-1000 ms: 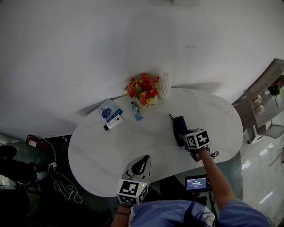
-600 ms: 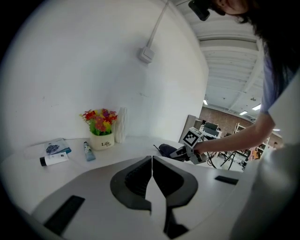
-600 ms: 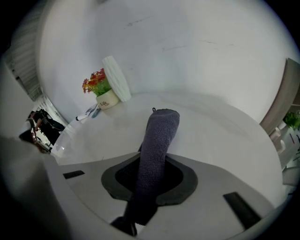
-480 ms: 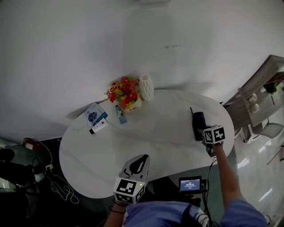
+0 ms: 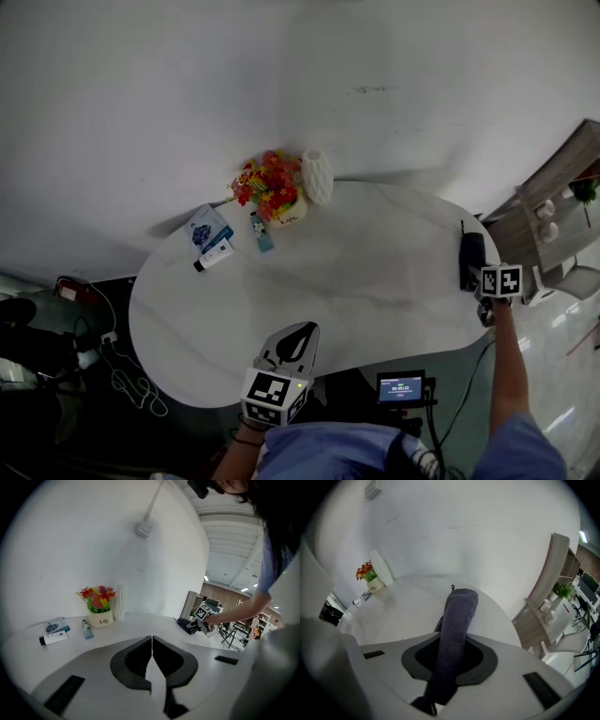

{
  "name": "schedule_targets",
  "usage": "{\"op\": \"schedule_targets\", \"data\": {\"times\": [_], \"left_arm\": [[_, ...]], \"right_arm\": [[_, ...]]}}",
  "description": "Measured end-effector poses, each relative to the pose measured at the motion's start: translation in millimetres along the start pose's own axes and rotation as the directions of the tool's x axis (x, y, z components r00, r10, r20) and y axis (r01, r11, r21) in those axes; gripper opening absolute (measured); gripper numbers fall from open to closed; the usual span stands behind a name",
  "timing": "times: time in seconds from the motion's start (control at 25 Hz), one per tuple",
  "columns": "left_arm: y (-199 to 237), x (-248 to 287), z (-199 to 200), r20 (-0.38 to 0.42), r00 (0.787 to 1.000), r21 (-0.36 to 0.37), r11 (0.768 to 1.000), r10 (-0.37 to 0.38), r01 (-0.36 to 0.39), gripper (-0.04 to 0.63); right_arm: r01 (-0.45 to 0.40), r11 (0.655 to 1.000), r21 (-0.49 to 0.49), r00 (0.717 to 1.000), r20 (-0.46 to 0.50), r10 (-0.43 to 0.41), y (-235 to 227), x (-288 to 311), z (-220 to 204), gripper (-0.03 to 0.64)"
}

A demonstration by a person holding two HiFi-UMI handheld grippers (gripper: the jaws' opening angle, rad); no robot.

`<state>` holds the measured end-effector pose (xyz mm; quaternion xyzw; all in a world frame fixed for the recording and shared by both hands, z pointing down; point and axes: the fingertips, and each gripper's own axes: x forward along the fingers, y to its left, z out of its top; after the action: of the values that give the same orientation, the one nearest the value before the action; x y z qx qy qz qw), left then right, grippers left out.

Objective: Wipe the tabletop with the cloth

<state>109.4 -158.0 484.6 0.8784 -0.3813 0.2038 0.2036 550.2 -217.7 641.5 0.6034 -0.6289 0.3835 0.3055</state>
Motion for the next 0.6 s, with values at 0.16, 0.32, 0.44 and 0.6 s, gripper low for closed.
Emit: {"op": "schedule_targets", "data": {"times": [0.16, 0.32, 0.44, 0.6], "left_arm": [[5.6, -6.5, -6.4, -0.004, 1.000, -0.015, 1.000, 0.021, -0.021, 0.017], [16.6, -16.5, -16.8, -0.007, 0.999, -0.032, 0.998, 0.050, -0.051, 0.017], [27.8, -28.7, -21.2, 0.005, 0.997, -0.050, 0.996, 0.072, -0.072, 0.017], [45.2, -48.8, -27.1, 0.027, 0.995, -0.075, 0.993, 0.098, -0.096, 0.017]], "right_arm": [[0.033, 0.999, 0.014, 0.999, 0.002, -0.033, -27.4, -5.0, -2.4, 0.072], [0.074, 0.997, 0.026, 0.997, 0.009, -0.074, -34.9, -12.2, 0.1, 0.072], [0.048, 0.999, 0.021, 0.998, 0.037, -0.049, -12.5, -22.2, 7.1, 0.072], [-0.008, 1.000, -0.010, 0.998, 0.065, 0.009, 38.8, -35.7, 15.3, 0.072]]}}
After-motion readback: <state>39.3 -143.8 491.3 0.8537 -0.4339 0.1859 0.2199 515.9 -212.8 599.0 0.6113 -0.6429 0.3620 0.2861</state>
